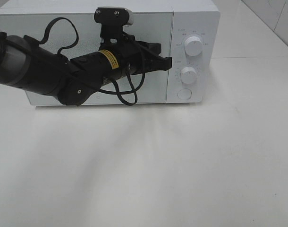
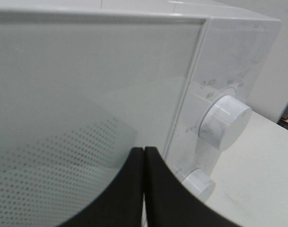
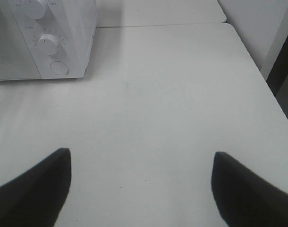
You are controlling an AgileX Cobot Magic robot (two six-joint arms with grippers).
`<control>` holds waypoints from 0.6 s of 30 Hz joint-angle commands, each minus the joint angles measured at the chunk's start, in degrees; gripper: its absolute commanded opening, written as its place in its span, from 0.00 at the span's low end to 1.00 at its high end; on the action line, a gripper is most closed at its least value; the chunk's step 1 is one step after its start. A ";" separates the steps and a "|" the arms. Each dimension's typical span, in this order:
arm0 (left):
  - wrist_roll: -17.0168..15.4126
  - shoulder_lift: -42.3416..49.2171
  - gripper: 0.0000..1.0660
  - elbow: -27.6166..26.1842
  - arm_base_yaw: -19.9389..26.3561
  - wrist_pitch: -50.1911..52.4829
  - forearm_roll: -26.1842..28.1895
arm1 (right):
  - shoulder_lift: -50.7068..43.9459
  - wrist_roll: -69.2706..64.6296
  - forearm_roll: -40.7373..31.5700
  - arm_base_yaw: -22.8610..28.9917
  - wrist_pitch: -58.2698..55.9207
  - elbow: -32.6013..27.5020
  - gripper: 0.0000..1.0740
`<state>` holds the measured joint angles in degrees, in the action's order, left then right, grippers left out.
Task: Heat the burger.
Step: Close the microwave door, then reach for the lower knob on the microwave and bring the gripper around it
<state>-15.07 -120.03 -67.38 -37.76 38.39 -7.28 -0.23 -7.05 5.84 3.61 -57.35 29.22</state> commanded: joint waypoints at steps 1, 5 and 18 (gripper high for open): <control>-2.58 0.92 0.00 -1.49 0.34 -4.13 2.29 | -1.38 0.63 -0.11 -0.34 0.34 0.00 0.71; -2.75 2.52 0.00 -1.49 -1.72 -9.91 -0.46 | -1.38 0.63 -0.11 -0.34 0.34 0.00 0.71; -2.58 10.89 0.74 -1.43 -12.03 -44.29 -0.17 | -1.38 0.63 -0.11 -0.34 0.34 0.00 0.71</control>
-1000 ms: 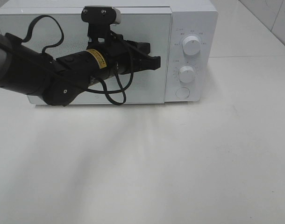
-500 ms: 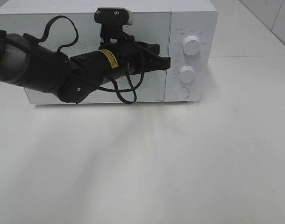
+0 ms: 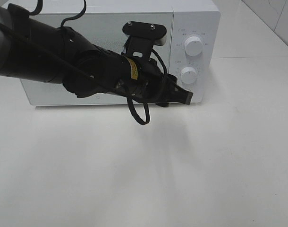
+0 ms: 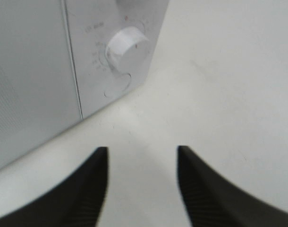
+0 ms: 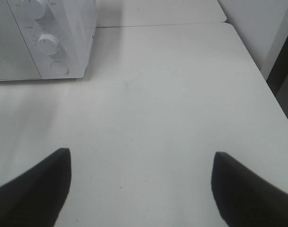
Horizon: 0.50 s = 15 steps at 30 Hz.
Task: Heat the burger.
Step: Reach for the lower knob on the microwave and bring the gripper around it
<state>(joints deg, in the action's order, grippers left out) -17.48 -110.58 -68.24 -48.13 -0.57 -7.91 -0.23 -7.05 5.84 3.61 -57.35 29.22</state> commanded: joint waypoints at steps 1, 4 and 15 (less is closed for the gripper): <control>-0.17 1.83 0.95 -0.57 -2.75 -9.17 1.09 | -1.38 0.63 -0.11 -0.34 0.34 0.00 0.71; -0.17 2.92 0.94 -0.57 -3.78 -15.07 2.69 | -1.38 0.63 -0.11 -0.34 0.34 0.00 0.71; 0.06 8.82 0.94 -0.57 -3.67 -35.35 5.04 | -1.38 0.63 -0.11 -0.34 0.34 0.00 0.71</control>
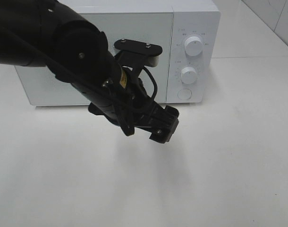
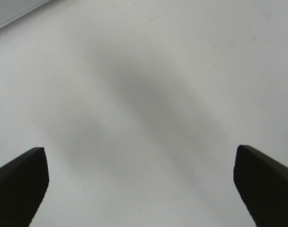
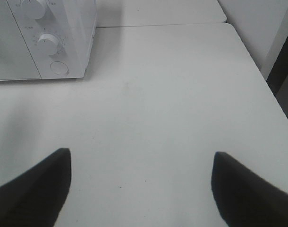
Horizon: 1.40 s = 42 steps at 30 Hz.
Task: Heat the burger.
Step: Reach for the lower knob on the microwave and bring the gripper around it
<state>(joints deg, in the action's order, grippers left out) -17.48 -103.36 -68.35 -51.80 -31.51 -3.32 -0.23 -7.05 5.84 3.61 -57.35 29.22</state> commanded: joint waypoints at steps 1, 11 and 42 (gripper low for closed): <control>0.06 1.60 0.94 -0.46 0.00 -4.41 0.46 | -1.38 0.63 -0.11 -0.34 0.34 0.00 0.71; 2.69 5.61 0.94 -0.46 6.42 -23.72 0.86 | -1.38 0.63 -0.11 -0.34 0.34 0.00 0.71; 15.30 41.77 0.94 21.89 45.44 -31.74 5.90 | -1.38 0.63 -0.11 -0.34 0.34 0.00 0.71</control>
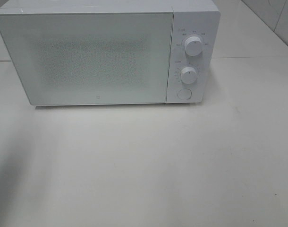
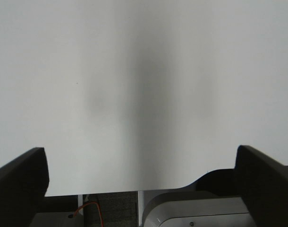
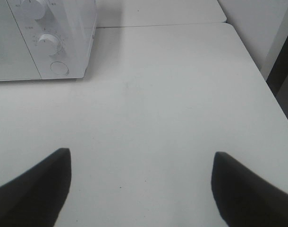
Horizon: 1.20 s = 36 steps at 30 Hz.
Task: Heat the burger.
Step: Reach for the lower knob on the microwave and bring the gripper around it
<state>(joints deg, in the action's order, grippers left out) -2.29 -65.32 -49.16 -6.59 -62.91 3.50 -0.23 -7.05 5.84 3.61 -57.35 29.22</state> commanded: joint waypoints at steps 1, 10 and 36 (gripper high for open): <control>0.11 3.72 0.94 2.69 0.23 -0.34 -0.92 | -1.38 0.63 -0.11 -0.34 0.34 0.00 0.71; 1.15 19.77 0.94 17.07 0.23 -0.29 -1.43 | -1.38 0.63 -0.11 -0.34 0.34 0.00 0.71; 1.60 54.26 0.94 20.45 1.83 3.67 0.57 | -1.38 0.63 -0.11 -0.34 0.34 0.00 0.71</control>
<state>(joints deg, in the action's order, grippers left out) -0.80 -12.89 -28.82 -5.50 -59.76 3.72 -0.23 -7.05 5.84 3.61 -57.35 29.22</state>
